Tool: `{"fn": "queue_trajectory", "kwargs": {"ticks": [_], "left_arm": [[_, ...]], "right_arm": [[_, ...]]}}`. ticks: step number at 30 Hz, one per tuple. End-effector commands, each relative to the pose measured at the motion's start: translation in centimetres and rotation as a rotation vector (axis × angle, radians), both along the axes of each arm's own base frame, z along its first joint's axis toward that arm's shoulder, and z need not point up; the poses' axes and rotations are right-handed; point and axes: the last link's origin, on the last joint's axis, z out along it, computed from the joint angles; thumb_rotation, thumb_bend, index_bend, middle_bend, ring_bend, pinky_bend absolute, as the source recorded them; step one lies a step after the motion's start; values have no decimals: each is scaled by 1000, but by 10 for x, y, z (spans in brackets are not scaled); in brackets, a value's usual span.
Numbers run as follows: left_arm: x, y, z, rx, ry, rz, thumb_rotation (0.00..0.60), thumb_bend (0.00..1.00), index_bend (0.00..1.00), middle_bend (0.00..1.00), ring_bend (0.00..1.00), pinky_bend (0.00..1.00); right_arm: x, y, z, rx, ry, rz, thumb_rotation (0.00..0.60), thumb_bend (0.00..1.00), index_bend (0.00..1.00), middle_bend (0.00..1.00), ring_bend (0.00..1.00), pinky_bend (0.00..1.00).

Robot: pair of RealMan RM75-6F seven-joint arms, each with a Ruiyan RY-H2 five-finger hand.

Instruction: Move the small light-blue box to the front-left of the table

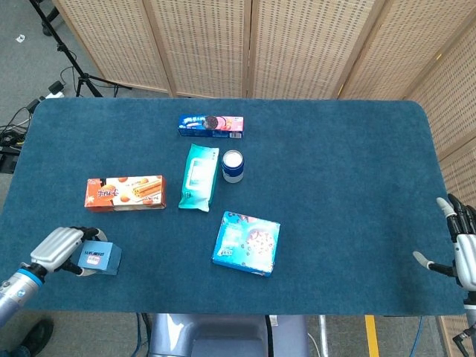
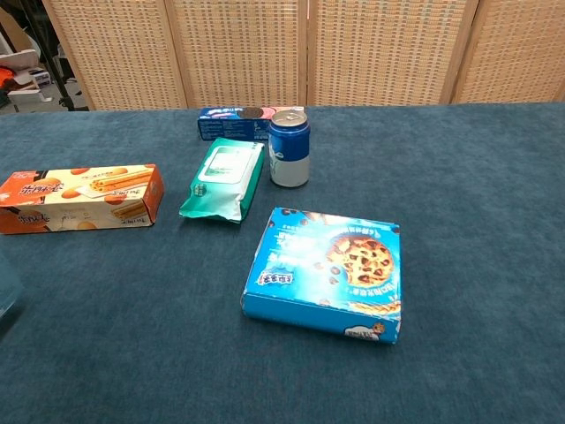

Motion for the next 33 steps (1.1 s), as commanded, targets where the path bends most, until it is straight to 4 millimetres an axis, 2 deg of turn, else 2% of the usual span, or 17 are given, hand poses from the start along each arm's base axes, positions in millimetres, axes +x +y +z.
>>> {"fn": "queue_trajectory", "kwargs": {"ticks": [1, 5, 7, 15, 17, 18, 19, 21, 22, 33], "left_arm": [[17, 17, 21, -142, -10, 107, 600, 258, 621, 528, 461, 407], [21, 35, 22, -233, 17, 197, 600, 268, 622, 528, 461, 409], [20, 46, 17, -257, 26, 232, 600, 268, 623, 528, 461, 410], [4, 60, -5, -312, 37, 337, 600, 265, 617, 515, 454, 409], [1, 63, -8, -311, 38, 345, 600, 257, 547, 369, 332, 381], [1, 63, -9, -309, 36, 345, 600, 244, 436, 211, 194, 297], [0, 64, -9, -306, 32, 341, 600, 233, 309, 98, 90, 203], [-1, 65, -9, -298, 28, 331, 600, 213, 90, 0, 0, 37], [-1, 66, -9, -286, 20, 321, 600, 209, 24, 0, 0, 4], [4, 69, -2, -95, -118, 161, 600, 203, 0, 0, 0, 0]], "right_arm": [[1, -1, -1, 3, 3, 1, 600, 0, 0, 0, 0, 0], [3, -1, -3, 6, 10, 3, 600, 0, 0, 0, 0, 0], [3, -1, -5, 9, 14, 1, 600, 0, 0, 0, 0, 0], [2, -2, -6, 12, 20, -7, 600, 0, 0, 0, 0, 0], [2, -2, -6, 10, 19, -9, 600, 0, 0, 0, 0, 0], [2, -2, -6, 9, 18, -10, 600, 0, 0, 0, 0, 0], [1, -2, -5, 8, 18, -11, 600, 0, 0, 0, 0, 0], [1, -2, -5, 7, 17, -11, 600, 0, 0, 0, 0, 0], [1, -2, -5, 7, 15, -11, 600, 0, 0, 0, 0, 0], [2, -1, -4, 7, 11, -7, 600, 0, 0, 0, 0, 0]]}}
